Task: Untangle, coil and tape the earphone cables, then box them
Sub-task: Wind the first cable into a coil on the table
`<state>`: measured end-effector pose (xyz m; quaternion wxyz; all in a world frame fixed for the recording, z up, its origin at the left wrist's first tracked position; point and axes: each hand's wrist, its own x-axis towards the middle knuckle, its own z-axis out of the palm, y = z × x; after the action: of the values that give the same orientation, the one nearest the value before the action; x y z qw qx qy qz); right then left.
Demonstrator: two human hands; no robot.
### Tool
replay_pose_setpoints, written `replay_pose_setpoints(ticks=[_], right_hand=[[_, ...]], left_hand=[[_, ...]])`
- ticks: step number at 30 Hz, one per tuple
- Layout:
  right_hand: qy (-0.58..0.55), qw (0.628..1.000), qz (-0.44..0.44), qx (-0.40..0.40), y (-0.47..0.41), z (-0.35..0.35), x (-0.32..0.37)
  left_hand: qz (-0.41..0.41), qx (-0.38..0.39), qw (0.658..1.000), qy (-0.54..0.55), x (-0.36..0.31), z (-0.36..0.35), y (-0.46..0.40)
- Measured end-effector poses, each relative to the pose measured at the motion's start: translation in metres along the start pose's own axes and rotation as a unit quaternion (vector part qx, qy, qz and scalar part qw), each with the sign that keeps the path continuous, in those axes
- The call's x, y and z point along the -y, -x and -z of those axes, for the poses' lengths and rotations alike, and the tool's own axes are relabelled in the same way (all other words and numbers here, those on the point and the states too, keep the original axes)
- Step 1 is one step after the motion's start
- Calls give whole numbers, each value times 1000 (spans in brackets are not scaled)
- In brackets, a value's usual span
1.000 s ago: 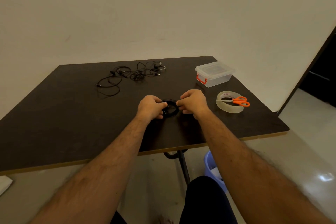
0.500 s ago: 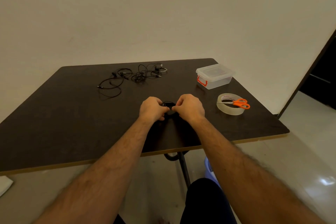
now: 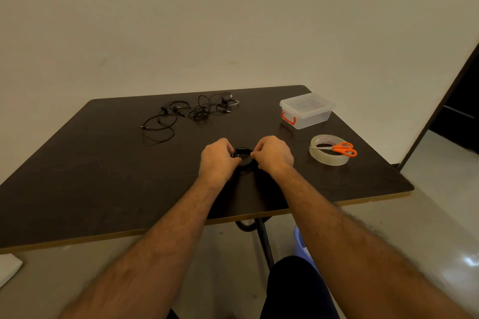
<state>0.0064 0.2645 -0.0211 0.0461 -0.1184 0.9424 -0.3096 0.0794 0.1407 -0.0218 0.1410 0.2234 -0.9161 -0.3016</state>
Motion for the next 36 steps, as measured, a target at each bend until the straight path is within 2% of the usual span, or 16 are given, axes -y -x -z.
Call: replay_pose_setpoints(ticks=[4, 10, 16, 25, 32, 36], right_hand=[[22, 1000, -4, 0, -4, 2, 3], [30, 999, -30, 34, -14, 5, 7], [36, 997, -62, 31, -19, 2, 7], [35, 996, -75, 23, -21, -3, 7], [31, 998, -55, 12, -20, -7, 4], [33, 998, -51, 11, -19, -8, 2]], left_hand=[[-20, 17, 997, -72, -2, -1, 0], [-19, 17, 995, -95, -6, 0, 0], [-17, -2, 999, -43, 0, 0, 1], [-19, -2, 992, 128, 11, -1, -1], [67, -46, 990, 119, 11, -3, -7], [87, -72, 987, 114, 12, -6, -7]])
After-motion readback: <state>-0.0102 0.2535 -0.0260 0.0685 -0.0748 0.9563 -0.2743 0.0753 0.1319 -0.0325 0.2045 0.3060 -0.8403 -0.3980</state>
